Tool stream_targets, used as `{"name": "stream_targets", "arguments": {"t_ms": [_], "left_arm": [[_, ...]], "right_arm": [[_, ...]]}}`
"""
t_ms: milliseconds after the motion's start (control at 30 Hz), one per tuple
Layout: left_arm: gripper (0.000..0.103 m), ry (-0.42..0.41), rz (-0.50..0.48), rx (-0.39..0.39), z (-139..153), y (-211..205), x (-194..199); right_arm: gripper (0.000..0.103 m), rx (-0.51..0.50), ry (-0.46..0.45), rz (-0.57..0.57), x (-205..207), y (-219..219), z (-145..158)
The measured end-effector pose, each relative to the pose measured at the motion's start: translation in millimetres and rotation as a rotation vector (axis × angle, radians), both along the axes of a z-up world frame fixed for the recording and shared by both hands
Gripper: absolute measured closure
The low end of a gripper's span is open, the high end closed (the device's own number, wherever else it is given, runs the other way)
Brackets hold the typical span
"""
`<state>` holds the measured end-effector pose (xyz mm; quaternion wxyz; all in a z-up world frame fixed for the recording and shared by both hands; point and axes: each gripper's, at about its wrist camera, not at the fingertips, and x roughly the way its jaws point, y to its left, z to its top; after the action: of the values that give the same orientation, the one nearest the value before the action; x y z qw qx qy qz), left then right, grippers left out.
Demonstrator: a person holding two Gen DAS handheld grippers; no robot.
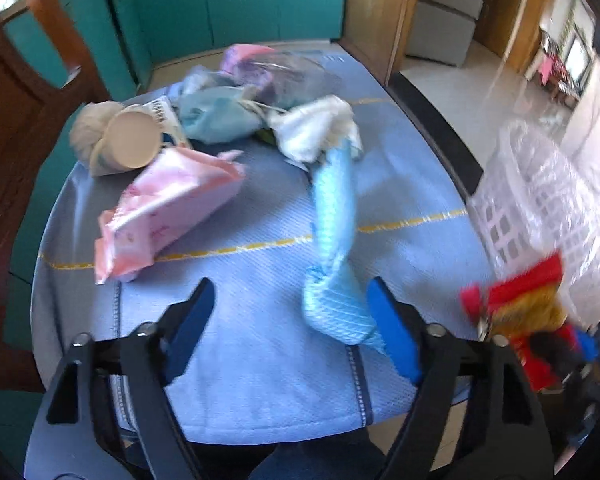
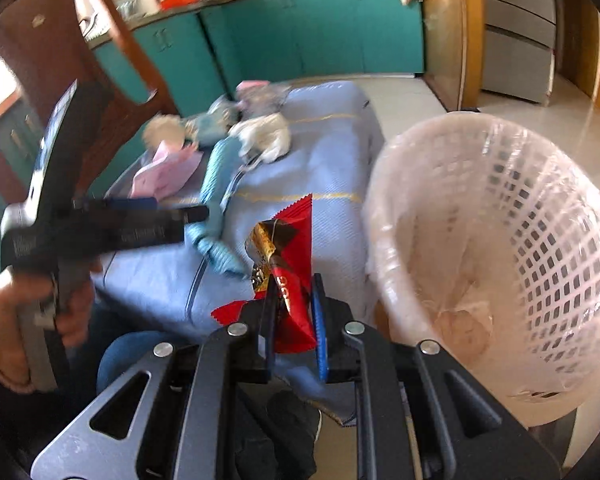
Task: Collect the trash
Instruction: 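Grasp the red snack wrapper with right tool while left tool grasps the teal quilted cloth, then carry wrapper and cloth over the white wastebasket and open both tools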
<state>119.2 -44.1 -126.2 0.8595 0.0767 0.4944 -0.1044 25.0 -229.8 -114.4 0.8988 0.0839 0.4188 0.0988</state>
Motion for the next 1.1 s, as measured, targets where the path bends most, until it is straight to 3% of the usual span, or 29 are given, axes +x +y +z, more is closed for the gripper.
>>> {"name": "stream_targets", "arguments": {"t_ms": [100,167,267,433,600,767,900,1100], "left_arm": [[0.049,0.032,-0.042,0.021,-10,-13,-2],[0.067,0.056,-0.062,0.028,-17,-19,-2],[0.071,0.041,-0.070,0.032,-18,-22,-5],[0.074,0.006,-0.049,-0.005,-6,-14,-9],[0.074,-0.095,-0.017,-0.032,31,-4,-16],[0.074,-0.180,-0.060,-0.070,64,-23,-19],[0.074,-0.176,-0.138,-0.111,73,-59,-17],[0.074,-0.135,-0.255,-0.178,68,-114,-16]], "right_arm": [[0.087,0.004,-0.001,-0.023,2,-4,-3],[0.087,-0.001,-0.001,-0.025,3,-1,-6],[0.087,-0.005,0.000,-0.023,8,5,-7],[0.087,-0.017,-0.018,-0.021,11,10,-1],[0.087,-0.045,-0.093,-0.057,6,-2,23],[0.087,-0.111,-0.155,-0.202,-4,-50,47],[0.087,-0.166,-0.128,-0.338,-8,-95,46],[0.087,-0.201,-0.013,-0.380,5,-127,13]]}}
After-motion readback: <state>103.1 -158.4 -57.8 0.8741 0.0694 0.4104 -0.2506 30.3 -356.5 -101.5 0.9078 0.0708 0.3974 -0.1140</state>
